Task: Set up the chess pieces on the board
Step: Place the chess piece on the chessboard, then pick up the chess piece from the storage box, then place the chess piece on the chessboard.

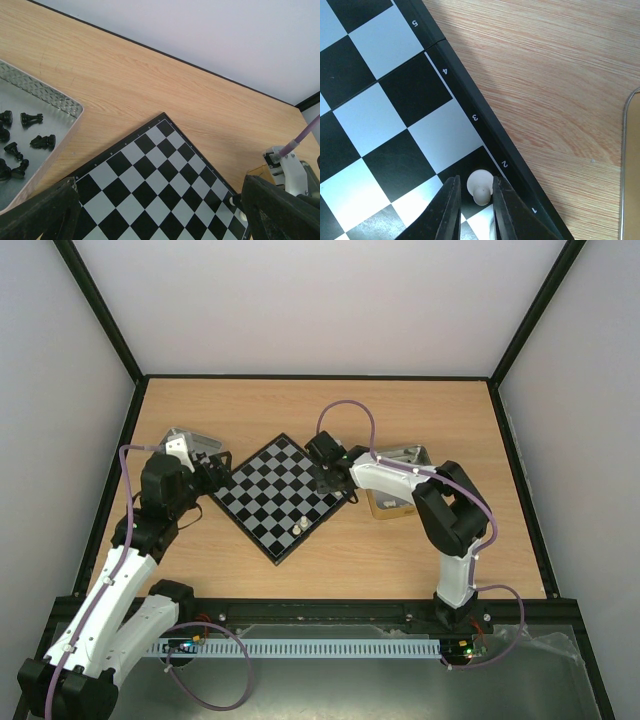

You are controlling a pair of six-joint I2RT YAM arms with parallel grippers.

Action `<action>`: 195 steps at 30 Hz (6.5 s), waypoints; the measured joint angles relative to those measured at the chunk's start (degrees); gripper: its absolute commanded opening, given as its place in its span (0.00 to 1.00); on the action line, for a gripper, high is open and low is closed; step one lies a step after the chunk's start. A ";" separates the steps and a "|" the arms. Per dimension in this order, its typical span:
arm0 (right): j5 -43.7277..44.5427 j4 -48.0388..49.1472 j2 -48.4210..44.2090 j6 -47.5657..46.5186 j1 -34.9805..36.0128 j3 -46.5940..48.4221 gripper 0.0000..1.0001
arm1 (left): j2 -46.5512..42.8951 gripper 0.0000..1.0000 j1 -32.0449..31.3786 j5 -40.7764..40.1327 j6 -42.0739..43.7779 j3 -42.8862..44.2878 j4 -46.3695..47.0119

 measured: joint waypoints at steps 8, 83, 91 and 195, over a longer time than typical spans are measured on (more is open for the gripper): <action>0.26 0.00 -0.02 0.04 0.00 0.02 0.20 | 0.00 0.90 0.00 0.00 0.00 0.00 0.00; -8.33 19.32 -20.98 -0.61 -21.46 -20.90 0.10 | 3.72 0.99 0.00 5.88 0.24 0.09 0.28; -24.15 27.04 -28.68 -1.97 -17.86 -24.04 0.10 | 11.02 0.99 0.00 16.79 -1.18 0.87 2.56; 18.64 20.04 -37.77 22.12 -13.94 -32.17 0.56 | 66.86 0.08 -32.17 -6.49 0.02 34.58 -6.43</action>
